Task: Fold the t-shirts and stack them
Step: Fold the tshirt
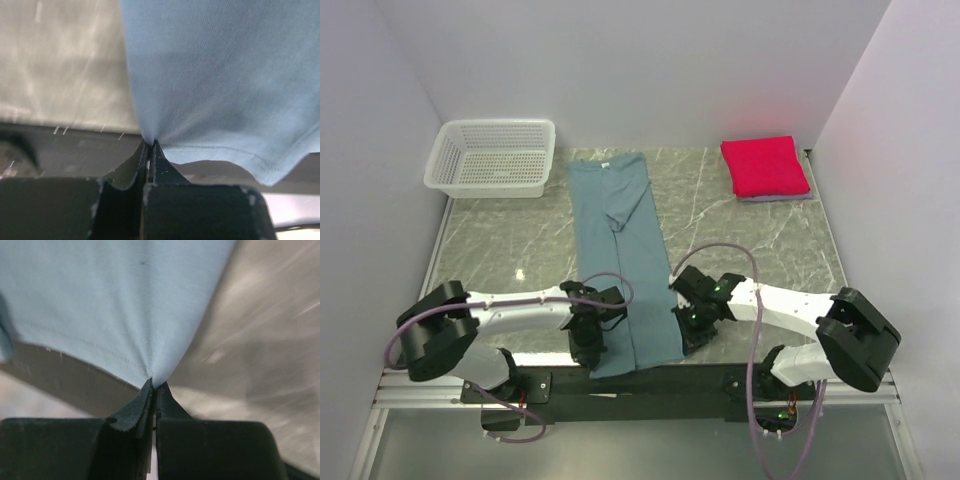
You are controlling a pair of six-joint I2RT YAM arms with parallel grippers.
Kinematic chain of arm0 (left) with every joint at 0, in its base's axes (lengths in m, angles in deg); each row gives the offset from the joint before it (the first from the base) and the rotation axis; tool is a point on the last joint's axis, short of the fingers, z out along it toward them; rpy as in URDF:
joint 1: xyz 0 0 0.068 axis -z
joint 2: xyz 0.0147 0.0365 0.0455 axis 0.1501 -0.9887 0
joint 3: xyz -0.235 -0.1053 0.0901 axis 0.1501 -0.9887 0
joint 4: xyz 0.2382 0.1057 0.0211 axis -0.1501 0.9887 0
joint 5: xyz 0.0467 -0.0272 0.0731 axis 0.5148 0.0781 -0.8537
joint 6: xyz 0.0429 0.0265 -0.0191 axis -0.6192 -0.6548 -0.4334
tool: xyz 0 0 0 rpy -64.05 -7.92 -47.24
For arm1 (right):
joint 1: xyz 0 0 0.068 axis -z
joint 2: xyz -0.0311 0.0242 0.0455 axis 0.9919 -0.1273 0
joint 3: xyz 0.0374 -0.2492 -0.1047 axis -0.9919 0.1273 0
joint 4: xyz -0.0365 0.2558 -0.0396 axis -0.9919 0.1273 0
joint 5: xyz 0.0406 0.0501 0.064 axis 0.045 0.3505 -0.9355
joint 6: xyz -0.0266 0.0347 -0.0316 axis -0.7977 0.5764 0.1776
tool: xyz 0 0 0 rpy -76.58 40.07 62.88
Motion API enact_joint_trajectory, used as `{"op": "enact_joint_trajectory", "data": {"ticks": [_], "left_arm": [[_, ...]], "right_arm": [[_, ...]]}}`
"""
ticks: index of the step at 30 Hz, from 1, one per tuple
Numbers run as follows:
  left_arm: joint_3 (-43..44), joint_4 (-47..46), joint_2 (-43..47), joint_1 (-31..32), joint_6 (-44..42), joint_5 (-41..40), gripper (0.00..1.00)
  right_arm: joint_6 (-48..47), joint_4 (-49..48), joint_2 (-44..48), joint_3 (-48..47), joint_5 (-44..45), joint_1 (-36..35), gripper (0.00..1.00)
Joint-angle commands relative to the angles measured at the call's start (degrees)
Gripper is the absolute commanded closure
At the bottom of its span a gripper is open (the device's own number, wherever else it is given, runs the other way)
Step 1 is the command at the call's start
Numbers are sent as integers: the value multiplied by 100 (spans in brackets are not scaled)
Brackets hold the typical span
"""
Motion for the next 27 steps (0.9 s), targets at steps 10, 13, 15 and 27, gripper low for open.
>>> {"op": "enact_joint_trajectory", "data": {"ticks": [10,13,15,27], "left_arm": [[561,753,1043,-1437,-960,-867,100],[1114,507,648,-2098,-1655,-1343,99],[1519,173,289,-2337,-2032,-1553,99],[2750,-1269,-926,-3269,-3150,-2301,99]], "right_arm": [[-111,1681,-174,-2103,614,-47,100],[-252,1443,-631,-2833,871,340,100],[-313,1260,-1001,-3298,1135,594,100],[-797,301,-2250,-4355,1592,1290,100]]}}
